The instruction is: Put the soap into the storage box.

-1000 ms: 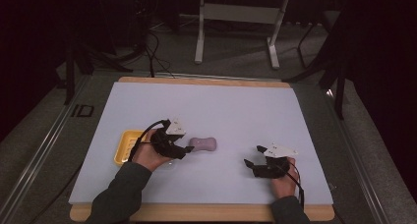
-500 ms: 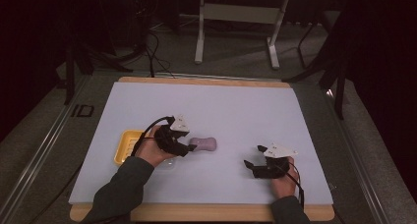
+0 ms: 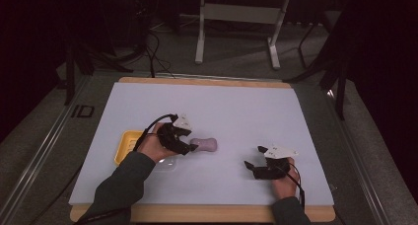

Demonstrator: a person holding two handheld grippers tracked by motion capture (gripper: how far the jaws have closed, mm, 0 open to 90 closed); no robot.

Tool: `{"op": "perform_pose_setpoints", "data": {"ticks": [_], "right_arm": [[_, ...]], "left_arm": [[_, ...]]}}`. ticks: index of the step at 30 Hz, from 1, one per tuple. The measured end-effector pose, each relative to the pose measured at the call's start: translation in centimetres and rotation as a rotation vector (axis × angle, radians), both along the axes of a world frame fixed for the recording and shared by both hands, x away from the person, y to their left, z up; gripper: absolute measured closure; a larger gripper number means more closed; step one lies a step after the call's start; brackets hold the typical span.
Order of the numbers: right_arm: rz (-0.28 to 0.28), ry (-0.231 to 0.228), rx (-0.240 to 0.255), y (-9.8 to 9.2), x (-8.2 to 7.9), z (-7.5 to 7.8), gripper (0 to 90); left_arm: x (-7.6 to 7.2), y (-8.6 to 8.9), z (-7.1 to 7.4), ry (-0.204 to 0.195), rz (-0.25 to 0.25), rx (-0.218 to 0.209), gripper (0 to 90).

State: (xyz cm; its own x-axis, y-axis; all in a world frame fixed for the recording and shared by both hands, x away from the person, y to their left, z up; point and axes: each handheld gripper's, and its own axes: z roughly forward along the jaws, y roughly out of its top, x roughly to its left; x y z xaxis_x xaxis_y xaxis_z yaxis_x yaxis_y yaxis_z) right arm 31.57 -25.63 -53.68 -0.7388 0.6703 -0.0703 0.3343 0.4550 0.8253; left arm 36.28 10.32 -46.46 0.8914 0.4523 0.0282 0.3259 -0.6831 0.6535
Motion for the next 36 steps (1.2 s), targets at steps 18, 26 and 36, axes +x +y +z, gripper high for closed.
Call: {"op": "perform_pose_setpoints", "data": {"ticks": [18, 26, 36], "right_arm": [[0.005, -0.001, -0.012, 0.1, 0.0, 0.0, 20.0], [0.006, 0.003, -0.012, 0.1, 0.0, 0.0, 20.0], [0.008, 0.003, -0.013, 0.1, 0.0, 0.0, 20.0]], "left_arm": [[1.5, -0.5, -0.7, 0.031, -0.064, -0.001, 34.6], [2.2, -0.9, -1.2, 0.055, -0.081, 0.002, 29.0], [2.7, -1.4, -2.0, 0.081, -0.097, 0.045, 27.4]]}}
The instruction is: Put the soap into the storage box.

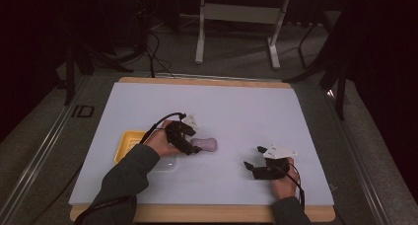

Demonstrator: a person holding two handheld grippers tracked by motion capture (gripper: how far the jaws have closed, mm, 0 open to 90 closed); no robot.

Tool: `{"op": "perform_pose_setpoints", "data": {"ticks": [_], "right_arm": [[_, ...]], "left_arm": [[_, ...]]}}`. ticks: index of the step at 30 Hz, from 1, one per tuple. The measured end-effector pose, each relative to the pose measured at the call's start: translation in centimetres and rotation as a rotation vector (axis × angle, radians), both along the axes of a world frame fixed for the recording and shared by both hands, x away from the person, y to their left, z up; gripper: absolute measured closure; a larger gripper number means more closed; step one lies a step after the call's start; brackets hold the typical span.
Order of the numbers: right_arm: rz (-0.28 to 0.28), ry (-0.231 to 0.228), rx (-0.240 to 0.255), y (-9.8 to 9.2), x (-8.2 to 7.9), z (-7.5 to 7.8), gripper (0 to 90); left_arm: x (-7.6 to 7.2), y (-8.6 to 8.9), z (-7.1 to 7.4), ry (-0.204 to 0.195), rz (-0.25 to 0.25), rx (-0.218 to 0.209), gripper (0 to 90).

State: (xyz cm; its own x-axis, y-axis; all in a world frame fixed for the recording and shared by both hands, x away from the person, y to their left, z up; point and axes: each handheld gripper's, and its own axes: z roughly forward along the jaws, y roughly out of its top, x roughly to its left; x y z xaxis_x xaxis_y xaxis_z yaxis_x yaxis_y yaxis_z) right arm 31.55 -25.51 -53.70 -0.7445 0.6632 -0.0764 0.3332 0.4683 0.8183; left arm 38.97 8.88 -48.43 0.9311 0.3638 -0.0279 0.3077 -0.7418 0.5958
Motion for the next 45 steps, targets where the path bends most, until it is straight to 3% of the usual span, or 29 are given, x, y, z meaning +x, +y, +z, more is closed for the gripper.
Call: {"op": "perform_pose_setpoints", "data": {"ticks": [11, 18, 26, 36, 45], "right_arm": [[0.003, 0.002, -0.001, 0.0, 0.0, 0.0, 20.0], [0.004, 0.003, -0.004, 0.0, 0.0, 0.0, 20.0], [0.005, 0.004, -0.004, 0.1, 0.0, 0.0, 20.0], [0.006, 0.007, -0.004, 0.1, 0.0, 0.0, 20.0], [0.01, 0.004, -0.008, 0.1, 0.0, 0.0, 20.0]], "left_arm": [[0.6, -0.7, -0.2, 0.008, 0.003, 0.007, 23.4], [1.1, -1.6, -0.3, 0.016, -0.001, 0.044, 23.1], [1.6, -2.4, -0.7, 0.025, -0.014, 0.054, 22.9], [2.0, -3.2, -2.0, 0.056, -0.027, 0.08, 25.5], [2.3, -3.8, -2.2, 0.04, -0.045, 0.124, 25.5]]}}
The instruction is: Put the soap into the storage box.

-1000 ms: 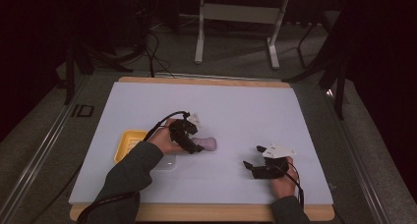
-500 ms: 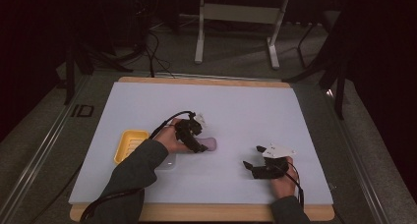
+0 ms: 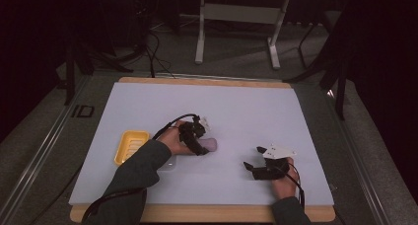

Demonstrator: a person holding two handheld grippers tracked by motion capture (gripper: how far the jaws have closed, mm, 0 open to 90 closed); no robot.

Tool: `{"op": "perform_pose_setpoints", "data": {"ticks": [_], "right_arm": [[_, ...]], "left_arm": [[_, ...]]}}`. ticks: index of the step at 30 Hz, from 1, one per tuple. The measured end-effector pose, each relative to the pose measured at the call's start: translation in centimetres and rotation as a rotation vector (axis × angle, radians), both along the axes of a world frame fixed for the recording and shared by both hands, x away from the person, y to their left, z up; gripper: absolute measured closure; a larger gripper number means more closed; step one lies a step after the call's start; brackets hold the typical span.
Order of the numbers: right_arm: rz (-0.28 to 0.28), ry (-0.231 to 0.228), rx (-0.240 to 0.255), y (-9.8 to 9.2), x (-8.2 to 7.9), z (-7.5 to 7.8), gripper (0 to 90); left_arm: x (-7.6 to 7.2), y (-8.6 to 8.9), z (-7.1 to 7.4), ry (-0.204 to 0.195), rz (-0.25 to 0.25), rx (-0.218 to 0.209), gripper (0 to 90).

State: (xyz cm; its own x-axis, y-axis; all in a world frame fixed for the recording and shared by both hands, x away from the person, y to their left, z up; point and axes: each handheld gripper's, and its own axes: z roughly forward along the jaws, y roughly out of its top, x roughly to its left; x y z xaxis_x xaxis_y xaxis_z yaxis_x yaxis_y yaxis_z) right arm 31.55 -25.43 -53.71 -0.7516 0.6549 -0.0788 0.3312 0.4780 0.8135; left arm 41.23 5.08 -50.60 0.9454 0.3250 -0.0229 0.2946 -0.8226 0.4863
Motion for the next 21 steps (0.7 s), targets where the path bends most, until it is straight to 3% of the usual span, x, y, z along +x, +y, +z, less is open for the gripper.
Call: {"op": "perform_pose_setpoints", "data": {"ticks": [12, 21], "right_arm": [[0.0, 0.001, 0.0, 0.0, 0.0, 0.0, 19.9], [0.001, 0.003, -0.001, 0.0, 0.0, 0.0, 19.8]], "left_arm": [[-0.2, -1.1, -0.4, -0.009, -0.046, 0.096, 29.9], [0.0, -1.6, -0.2, -0.009, -0.048, 0.128, 32.1]]}}
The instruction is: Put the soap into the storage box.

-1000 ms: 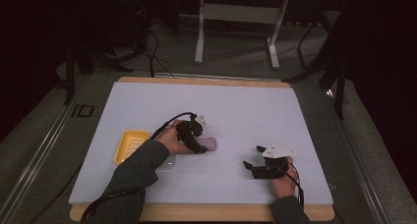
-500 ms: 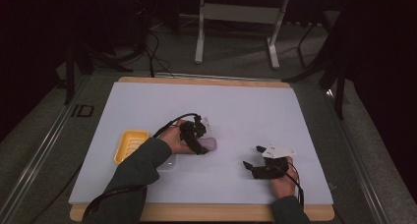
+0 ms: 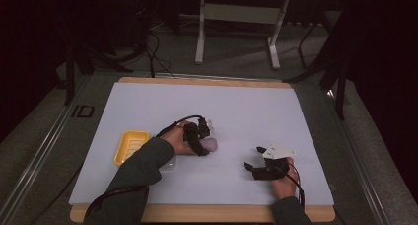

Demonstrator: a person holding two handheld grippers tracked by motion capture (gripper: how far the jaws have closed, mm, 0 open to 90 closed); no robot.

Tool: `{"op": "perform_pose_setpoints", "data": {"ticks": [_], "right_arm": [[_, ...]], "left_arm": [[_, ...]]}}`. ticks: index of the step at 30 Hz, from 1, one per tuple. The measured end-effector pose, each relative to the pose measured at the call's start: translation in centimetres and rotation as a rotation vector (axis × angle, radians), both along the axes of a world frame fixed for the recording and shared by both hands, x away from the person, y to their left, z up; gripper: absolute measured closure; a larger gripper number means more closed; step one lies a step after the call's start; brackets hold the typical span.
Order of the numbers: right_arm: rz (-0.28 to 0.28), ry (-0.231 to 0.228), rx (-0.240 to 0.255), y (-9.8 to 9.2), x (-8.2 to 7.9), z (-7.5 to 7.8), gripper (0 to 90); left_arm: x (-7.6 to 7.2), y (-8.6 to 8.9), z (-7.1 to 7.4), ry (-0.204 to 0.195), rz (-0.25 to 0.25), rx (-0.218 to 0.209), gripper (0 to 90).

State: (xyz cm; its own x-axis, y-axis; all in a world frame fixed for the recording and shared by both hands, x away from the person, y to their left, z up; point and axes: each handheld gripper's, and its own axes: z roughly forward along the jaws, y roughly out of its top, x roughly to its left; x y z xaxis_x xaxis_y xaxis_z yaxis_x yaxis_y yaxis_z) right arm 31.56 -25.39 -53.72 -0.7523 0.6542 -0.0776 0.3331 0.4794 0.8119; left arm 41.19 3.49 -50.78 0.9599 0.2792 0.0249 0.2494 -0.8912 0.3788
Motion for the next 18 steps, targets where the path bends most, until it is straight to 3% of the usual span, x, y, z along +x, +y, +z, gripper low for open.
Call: {"op": "perform_pose_setpoints", "data": {"ticks": [7, 18], "right_arm": [[0.001, 0.001, -0.001, 0.0, 0.0, 0.0, 19.8], [0.001, 0.002, -0.004, 0.0, 0.0, 0.0, 19.8]], "left_arm": [[-0.3, -0.3, 0.2, 0.002, 0.009, 0.025, 38.0], [-0.1, -1.3, 0.6, 0.061, 0.059, 0.108, 42.9]]}}
